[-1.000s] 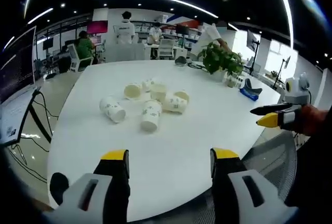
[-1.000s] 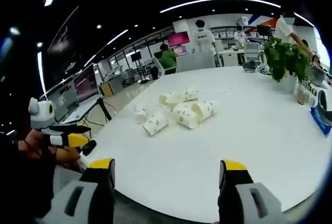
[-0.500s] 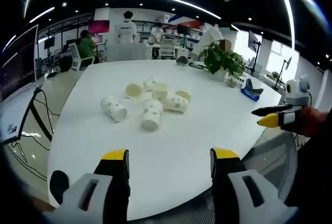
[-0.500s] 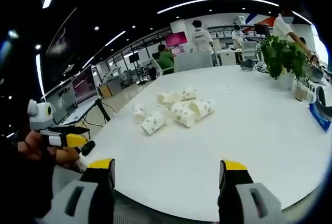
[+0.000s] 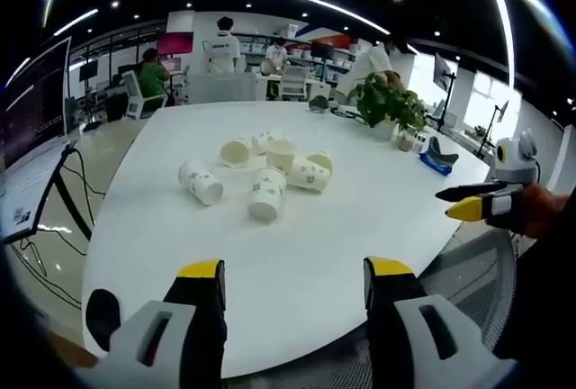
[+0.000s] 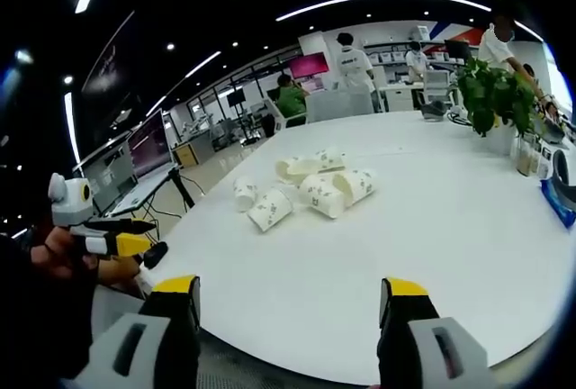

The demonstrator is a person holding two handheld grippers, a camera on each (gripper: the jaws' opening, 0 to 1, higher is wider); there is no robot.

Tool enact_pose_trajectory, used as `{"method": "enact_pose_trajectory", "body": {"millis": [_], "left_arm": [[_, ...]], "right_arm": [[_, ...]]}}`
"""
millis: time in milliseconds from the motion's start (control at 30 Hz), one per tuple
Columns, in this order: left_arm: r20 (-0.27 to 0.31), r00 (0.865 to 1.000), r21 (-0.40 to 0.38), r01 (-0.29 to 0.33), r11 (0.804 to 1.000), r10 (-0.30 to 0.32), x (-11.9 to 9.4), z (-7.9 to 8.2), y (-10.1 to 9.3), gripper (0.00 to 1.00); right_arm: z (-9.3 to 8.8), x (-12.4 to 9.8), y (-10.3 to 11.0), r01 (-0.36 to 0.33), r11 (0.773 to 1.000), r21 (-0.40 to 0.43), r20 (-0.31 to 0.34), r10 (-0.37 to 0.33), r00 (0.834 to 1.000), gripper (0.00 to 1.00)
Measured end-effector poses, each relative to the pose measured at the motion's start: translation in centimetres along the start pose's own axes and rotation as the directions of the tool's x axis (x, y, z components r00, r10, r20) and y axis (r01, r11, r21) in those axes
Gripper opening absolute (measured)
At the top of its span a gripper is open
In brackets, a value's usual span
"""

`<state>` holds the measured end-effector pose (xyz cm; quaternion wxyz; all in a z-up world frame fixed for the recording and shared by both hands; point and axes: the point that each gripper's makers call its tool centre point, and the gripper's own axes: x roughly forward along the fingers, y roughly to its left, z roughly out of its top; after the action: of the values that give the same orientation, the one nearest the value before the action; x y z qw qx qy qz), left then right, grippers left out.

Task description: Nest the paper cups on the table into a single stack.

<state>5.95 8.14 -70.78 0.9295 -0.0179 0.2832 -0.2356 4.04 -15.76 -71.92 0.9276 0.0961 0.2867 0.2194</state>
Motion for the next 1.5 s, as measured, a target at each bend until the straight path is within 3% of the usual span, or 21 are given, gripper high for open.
{"method": "enact_pose_trajectory", "body": {"millis": [633,967,1500], "left_arm": [[-0.005,1.0,-0.003,0.01,1.0,-0.01,0.1,-0.3,-0.3,0.6],[0.0,1.0,0.002,0.009,1.0,-0.009,0.1,-0.1,-0.5,0.6],[-0.004,1.0,0.004,0.017,1.0,-0.017,0.1,-0.3,-0.8,0.6]], "right_arm": [[0.0,-0.3,0.1,0.006,1.0,0.003,-0.007,-0.006,1.0,0.83],[0.4,-0.2,1.1,-0.003,1.0,-0.01,-0.009,0.003,1.0,0.82],[0.0,0.0,0.1,-0.007,1.0,-0.013,-0.013,0.007,1.0,0.82]]}}
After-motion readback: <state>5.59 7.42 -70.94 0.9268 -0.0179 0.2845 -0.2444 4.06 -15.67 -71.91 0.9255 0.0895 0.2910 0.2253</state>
